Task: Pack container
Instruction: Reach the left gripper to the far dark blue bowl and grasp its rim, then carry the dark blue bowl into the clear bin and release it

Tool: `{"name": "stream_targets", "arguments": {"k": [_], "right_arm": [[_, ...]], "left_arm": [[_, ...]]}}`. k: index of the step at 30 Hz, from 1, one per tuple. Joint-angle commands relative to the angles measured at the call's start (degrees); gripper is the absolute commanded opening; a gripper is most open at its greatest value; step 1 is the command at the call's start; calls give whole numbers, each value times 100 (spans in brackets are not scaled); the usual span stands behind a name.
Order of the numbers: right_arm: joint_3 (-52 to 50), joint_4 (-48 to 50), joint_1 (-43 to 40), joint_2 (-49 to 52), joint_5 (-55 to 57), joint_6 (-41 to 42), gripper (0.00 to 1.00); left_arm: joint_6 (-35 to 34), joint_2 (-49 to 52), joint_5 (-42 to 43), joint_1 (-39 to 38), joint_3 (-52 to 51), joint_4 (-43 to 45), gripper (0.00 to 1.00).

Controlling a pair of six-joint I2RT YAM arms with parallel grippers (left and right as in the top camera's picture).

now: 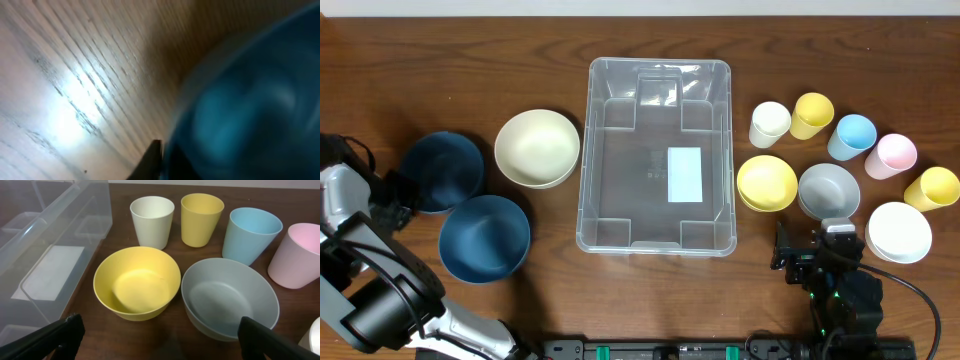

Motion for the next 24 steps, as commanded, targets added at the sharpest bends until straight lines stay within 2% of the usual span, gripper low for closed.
{"name": "stream_targets", "arguments": {"k": [1,10,12,15,19,24], "right_arm": [[-15,-4,-48,-35,20,42,99],[-15,-4,-48,-35,17,42,99],[-15,-4,-48,-35,20,39,99],[-15,-4,-48,-35,17,42,99],[-15,-4,-48,-35,20,42,99],[-15,-7,-48,-35,20,42,99]], "left_arm": [[35,98,11,26,94,55,6],[55,-11,83,26,142,90,6],[81,-173,354,26,208,66,6],[232,-579,800,24,341,59,6],[249,-1373,953,7,592,-116,6],[275,-2487,1202,-391,791,-393,6]]}}
